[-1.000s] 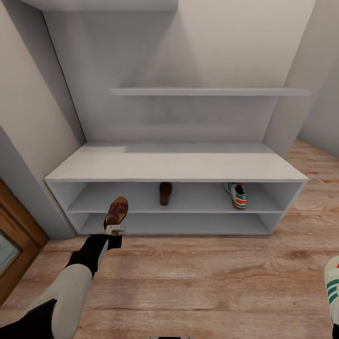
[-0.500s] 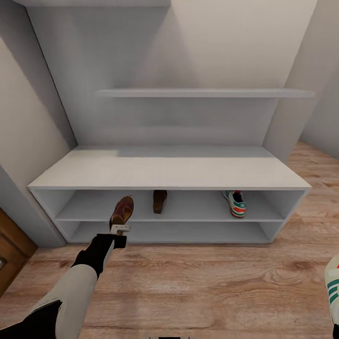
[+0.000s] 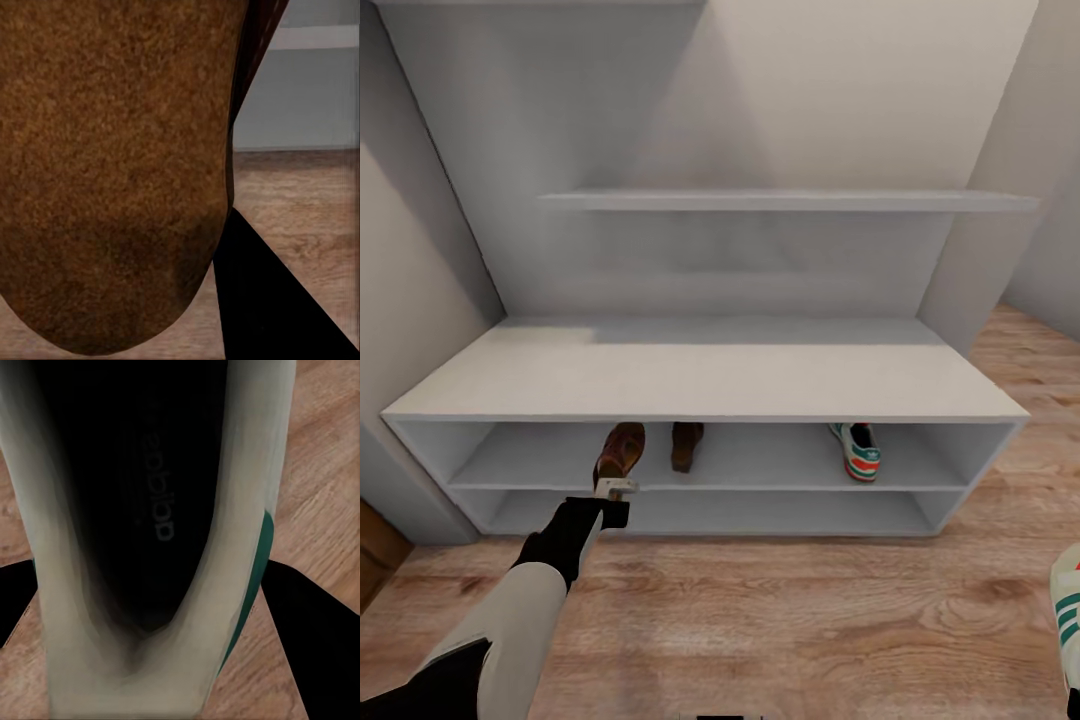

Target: Pick up the two gym shoes and the two sandals from the corridor floor and place them onto the hallstand (shoe rack) in the corridor, making sure they are on the rack and not on the floor. Arrange them so the two gym shoes are next to each other and the two sandals are next to each other.

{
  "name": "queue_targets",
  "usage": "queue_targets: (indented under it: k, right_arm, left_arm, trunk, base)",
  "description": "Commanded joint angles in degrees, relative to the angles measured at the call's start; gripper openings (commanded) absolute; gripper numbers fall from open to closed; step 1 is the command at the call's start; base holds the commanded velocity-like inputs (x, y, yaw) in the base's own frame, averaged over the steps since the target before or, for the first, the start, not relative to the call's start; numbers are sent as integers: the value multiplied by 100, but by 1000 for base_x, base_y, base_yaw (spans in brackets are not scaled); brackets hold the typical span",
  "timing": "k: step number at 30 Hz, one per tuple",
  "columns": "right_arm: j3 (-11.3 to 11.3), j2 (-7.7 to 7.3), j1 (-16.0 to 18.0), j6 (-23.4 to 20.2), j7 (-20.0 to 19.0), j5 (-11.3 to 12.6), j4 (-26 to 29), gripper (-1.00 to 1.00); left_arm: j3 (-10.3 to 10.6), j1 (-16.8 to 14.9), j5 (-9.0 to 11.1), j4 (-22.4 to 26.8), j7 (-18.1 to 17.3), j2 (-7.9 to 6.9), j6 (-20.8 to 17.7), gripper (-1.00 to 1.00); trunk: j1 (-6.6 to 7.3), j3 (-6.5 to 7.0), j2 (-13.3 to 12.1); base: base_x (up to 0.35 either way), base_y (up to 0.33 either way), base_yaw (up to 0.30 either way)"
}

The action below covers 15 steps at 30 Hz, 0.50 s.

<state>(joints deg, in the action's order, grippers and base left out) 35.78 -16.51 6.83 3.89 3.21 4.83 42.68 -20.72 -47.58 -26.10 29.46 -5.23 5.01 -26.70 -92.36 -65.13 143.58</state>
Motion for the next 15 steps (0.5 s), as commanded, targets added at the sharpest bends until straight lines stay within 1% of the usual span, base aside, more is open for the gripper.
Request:
queue_targets:
  k: [1, 5, 11, 15]
  right_arm:
    - [-3, -2, 3, 24, 4, 53, -6, -100]
    - [-2, -5, 3, 24, 4, 53, -6, -100]
    - [-1, -10, 3, 23, 4, 53, -6, -100]
    - [-1, -10, 3, 24, 7, 53, -6, -100]
  left_arm:
    - [-47, -4, -79, 16, -66, 8, -28, -100]
    - [-47, 1, -79, 16, -66, 9, -28, -100]
    - [-47, 2, -79, 16, -66, 1, -28, -100]
    - [-47, 3, -79, 16, -66, 0, -28, -100]
  trunk:
    - [-1, -5, 2]
    - [-1, -5, 2]
    - [-1, -5, 2]
    - [-1, -5, 2]
  base:
    - [108, -62, 0]
    - [38, -22, -18]
    - [3, -2, -220]
    - [0, 0, -84]
